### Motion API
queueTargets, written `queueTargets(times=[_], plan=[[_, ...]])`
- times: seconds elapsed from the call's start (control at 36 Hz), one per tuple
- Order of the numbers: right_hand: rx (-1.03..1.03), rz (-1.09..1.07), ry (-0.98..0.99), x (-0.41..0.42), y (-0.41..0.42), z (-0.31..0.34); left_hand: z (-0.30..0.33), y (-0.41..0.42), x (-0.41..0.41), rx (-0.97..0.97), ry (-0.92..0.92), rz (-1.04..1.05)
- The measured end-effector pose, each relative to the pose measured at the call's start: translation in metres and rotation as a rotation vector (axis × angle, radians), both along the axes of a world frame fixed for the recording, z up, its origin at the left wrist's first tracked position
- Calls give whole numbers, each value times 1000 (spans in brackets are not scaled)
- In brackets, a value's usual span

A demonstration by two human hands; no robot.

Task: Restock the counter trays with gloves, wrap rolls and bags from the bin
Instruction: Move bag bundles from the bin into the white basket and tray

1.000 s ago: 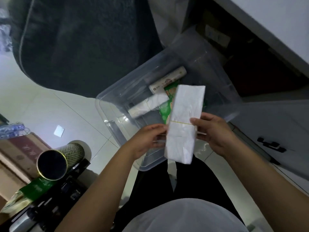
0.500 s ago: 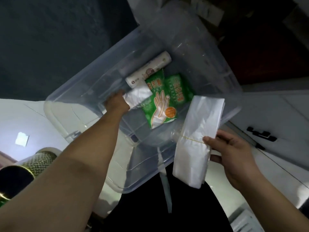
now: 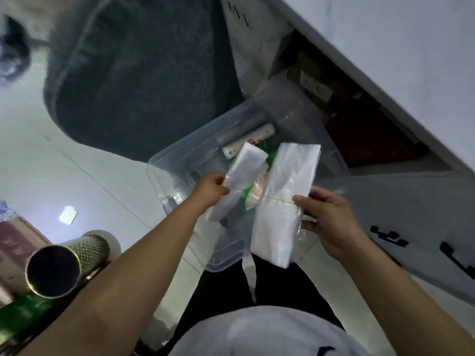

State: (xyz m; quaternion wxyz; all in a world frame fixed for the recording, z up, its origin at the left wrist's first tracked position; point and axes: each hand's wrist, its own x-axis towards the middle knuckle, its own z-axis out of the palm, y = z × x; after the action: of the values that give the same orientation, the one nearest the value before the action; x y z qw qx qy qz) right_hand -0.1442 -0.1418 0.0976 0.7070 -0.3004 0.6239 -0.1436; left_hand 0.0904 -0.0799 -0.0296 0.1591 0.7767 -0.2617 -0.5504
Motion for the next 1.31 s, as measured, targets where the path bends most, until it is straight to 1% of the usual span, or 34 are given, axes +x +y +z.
queueTargets(times=[0.11,0.17,0.19,0.28,0.33,0.42,0.5,0.58,0.67,0.81,0.89,0.97,1.06,1.22,1.31], plan=[[-59,142,-179,24,-13,46,90,17,-5,-109,335,274],[-83,221,-259,31,-16,65,126,28,-6,-192,460,345],[-98,250,-266,35,-16,73,141,34,-6,-240,501,375],[-153,301,-186,46,-13,87,178,51,-8,-361,596,452],[-178,316,-135,51,-9,93,193,59,-13,-411,626,474],[-199,314,-124,54,-3,103,206,67,-20,-421,652,525],[-219,278,-143,53,1,112,213,69,-24,-418,719,556],[-258,238,-123,49,6,119,220,68,-25,-423,763,515],[-314,217,-101,42,10,125,220,65,-26,-432,739,464],[-354,77,-36,24,19,134,219,58,-35,-460,768,246],[-360,-10,-20,7,25,141,213,48,-49,-447,809,172],[-342,-74,-19,-12,31,151,214,34,-69,-423,780,100],[-344,-121,-25,-32,36,160,221,29,-90,-431,736,81],[-393,-156,-5,-79,49,168,238,36,-133,-472,723,113],[-380,-154,-53,-113,55,169,247,41,-163,-482,724,99]])
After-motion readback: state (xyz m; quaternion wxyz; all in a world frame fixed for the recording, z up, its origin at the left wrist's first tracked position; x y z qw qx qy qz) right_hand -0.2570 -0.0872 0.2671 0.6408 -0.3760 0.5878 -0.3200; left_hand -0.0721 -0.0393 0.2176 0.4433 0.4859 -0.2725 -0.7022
